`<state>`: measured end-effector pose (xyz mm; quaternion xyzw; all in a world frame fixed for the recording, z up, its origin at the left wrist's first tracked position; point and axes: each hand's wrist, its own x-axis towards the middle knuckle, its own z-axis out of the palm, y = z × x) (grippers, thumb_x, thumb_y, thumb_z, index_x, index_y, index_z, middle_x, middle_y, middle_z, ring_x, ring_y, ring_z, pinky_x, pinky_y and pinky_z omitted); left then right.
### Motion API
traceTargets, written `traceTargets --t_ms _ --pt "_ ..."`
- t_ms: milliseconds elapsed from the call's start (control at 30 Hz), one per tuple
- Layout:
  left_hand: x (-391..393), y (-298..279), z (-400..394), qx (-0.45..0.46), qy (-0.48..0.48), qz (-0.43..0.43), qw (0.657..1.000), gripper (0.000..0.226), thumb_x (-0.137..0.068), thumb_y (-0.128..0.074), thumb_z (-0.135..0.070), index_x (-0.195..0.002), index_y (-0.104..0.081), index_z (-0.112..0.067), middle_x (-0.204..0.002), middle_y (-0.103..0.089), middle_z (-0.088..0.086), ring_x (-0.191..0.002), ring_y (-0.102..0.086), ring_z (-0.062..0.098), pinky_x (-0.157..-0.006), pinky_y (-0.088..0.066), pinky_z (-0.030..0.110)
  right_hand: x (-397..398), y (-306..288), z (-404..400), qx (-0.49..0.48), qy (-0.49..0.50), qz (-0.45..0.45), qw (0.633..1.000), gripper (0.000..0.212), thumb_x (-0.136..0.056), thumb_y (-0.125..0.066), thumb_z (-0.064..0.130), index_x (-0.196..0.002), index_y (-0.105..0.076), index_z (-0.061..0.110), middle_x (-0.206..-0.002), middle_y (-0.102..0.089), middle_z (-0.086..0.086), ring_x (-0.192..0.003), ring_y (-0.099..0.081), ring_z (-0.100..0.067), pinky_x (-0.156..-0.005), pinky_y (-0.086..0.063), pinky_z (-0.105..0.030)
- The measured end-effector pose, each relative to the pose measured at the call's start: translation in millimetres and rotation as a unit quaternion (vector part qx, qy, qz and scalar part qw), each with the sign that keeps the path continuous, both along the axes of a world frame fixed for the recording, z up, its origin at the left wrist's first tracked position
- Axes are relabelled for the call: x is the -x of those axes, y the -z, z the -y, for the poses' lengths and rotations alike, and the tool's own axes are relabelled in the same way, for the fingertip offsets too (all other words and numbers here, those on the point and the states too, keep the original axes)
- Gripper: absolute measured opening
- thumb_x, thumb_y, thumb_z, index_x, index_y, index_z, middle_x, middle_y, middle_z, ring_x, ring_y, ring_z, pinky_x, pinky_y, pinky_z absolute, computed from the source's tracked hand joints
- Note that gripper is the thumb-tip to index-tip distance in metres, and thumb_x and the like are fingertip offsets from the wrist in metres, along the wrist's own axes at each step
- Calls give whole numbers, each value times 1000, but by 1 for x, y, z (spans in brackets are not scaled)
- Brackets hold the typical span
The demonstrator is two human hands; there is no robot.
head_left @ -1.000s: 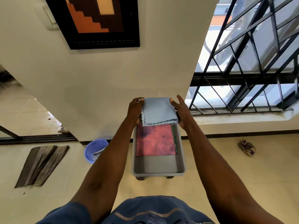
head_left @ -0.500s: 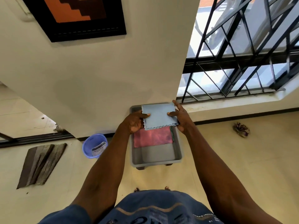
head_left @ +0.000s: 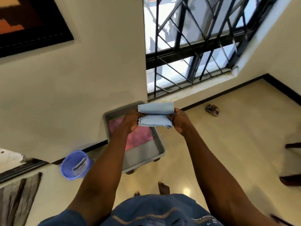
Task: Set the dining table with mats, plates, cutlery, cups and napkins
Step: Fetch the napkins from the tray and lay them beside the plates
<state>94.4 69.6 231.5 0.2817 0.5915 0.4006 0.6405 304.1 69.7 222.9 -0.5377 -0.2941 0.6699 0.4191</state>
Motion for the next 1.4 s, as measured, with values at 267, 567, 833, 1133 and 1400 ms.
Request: traceTargets --t_ms 267,567,833,1133,1400 --pt "-16 -4 -2 -112 147 -35 982 55 -81 -34 10 -51 -68 -20 -97 -71 -4 -95 -60 27 -72 -43 32 -11 -6 50 19 148 -12 989 29 -85 -44 0 -66 -61 15 -85 -58 -13 -70 -51 -26 -51 -42 -27" --pt "-32 -9 35 -90 251 65 962 30 -51 -67 -21 -73 -66 -1 -90 -66 9 -79 -62 19 -63 -47 23 -16 -17 136 -14 246 -5 969 20 -74 -54 -1 -81 -62 16 -82 -55 -4 -69 -48 -19 -49 -37 -24" --pt "-97 7 59 -29 475 8 879 50 -79 -71 8 -119 -55 -17 -109 -56 15 -94 -60 26 -79 -55 39 -63 -9 216 -30 453 -39 890 46 -75 -64 -16 -112 -53 9 -91 -65 -13 -68 -62 -19 -57 -50 -23" --pt "-226 0 162 -34 704 -59 707 33 -92 -67 -21 -123 -64 -11 -119 -69 12 -103 -66 25 -93 -52 43 -138 -14 317 -24 395 89 914 39 -78 -72 -5 -113 -57 7 -94 -66 -10 -84 -62 -20 -70 -51 -29" --pt "-357 22 290 9 623 90 777 40 -87 -65 0 -126 -60 -6 -115 -70 15 -101 -68 31 -78 -57 38 -222 6 457 22 467 39 883 27 -90 -66 20 -108 -65 1 -88 -70 -7 -79 -66 -20 -69 -52 -29"
